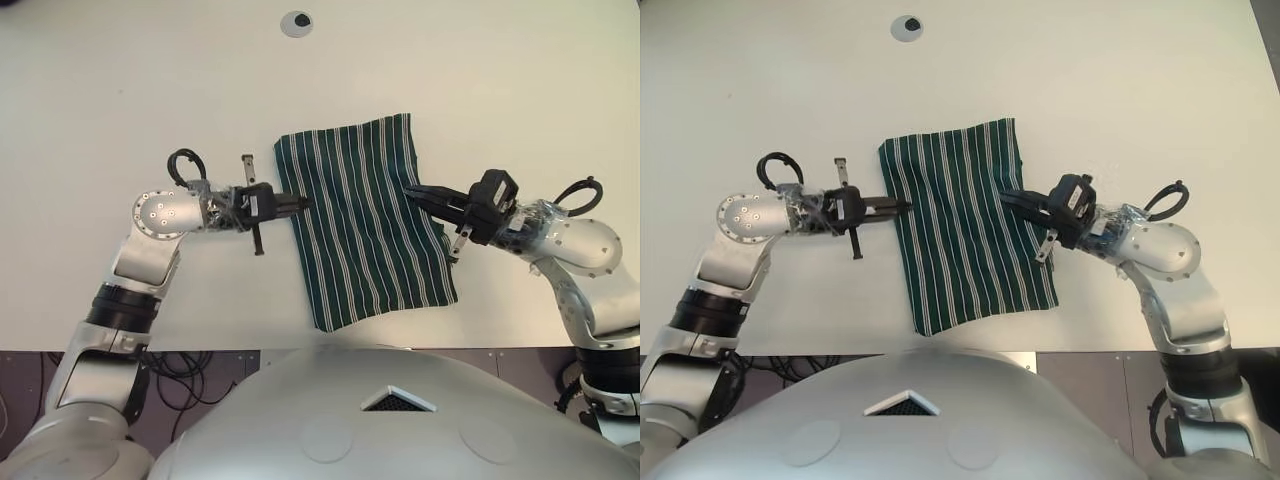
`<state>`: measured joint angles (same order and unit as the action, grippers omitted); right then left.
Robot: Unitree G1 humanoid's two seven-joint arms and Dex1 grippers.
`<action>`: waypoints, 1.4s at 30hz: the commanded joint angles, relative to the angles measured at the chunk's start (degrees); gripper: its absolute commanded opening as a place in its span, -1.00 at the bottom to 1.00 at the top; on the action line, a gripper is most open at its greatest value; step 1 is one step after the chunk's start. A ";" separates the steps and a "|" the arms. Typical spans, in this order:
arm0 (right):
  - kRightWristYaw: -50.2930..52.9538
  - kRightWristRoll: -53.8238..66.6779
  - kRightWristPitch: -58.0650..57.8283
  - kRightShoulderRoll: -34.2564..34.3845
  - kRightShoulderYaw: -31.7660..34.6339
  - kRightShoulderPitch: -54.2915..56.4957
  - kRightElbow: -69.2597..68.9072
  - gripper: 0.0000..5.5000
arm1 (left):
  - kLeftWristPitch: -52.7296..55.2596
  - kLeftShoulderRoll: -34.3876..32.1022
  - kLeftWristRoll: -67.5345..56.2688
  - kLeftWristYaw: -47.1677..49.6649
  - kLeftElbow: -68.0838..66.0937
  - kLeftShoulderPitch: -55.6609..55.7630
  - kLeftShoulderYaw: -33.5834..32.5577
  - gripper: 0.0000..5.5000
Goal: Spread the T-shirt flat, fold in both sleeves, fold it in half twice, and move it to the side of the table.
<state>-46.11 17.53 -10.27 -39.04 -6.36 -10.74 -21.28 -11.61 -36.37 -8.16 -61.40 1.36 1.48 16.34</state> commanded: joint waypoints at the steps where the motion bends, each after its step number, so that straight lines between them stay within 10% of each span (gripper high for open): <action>1: -0.46 -5.66 4.45 -1.76 -0.07 -0.74 6.59 -0.99 | 4.25 -1.91 0.14 -2.38 4.66 -4.77 3.44 -1.00; 10: -2.59 -9.37 14.46 -4.92 5.18 -2.47 14.18 -0.99 | 2.69 -4.27 8.42 -0.58 -1.29 -3.51 5.13 -1.00; 20: -9.44 -12.82 25.77 -9.01 6.13 -10.16 13.46 -0.37 | -0.37 -3.27 -2.31 -2.02 -3.79 -1.99 -0.39 -1.00; 28: -1.76 -29.99 37.36 -9.97 4.51 -11.69 15.15 0.06 | 2.69 -7.95 -8.92 -3.14 0.74 -9.37 -9.49 -0.58; 42: 11.61 -55.13 48.86 -11.67 -2.07 -12.01 9.42 0.06 | -14.80 -12.80 17.63 7.73 0.50 -16.97 -5.00 -0.33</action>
<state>-32.27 -33.29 38.34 -48.35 -5.42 -21.45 -12.21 -26.17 -49.94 4.38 -53.69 2.04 -14.28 7.75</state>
